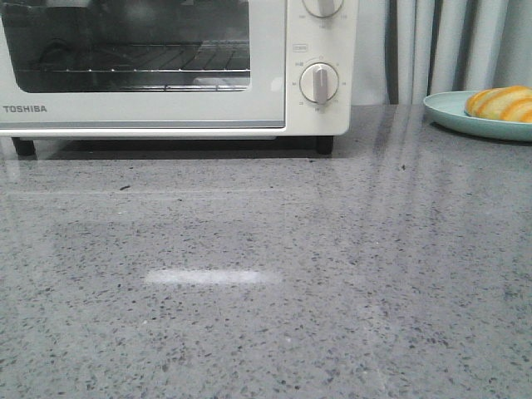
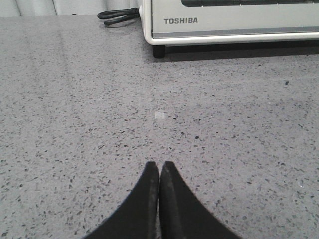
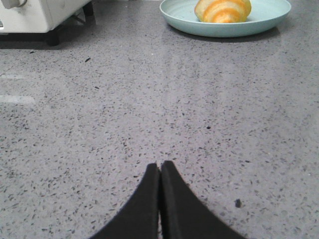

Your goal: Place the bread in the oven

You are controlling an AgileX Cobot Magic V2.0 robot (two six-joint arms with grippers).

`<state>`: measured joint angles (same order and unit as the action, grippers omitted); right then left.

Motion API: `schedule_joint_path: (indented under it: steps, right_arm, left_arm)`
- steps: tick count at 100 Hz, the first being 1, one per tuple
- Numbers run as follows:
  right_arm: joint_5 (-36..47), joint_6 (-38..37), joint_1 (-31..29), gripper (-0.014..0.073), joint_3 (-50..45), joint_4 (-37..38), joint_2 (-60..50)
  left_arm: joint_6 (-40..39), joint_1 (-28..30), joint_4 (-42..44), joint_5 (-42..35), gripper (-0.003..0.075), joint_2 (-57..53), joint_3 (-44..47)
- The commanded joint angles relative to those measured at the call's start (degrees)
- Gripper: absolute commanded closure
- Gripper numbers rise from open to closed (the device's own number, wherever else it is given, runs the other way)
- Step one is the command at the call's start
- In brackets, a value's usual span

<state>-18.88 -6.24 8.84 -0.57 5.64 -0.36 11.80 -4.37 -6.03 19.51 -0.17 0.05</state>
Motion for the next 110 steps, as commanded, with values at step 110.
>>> schedule_joint_path:
  steps: [110]
  right_arm:
    - [34.18,-2.35,0.19,0.0662,-0.74,-4.26,-1.39]
  left_arm:
    - [-0.56,0.14,-0.40,-3.80,0.0741,-1.80,1.35]
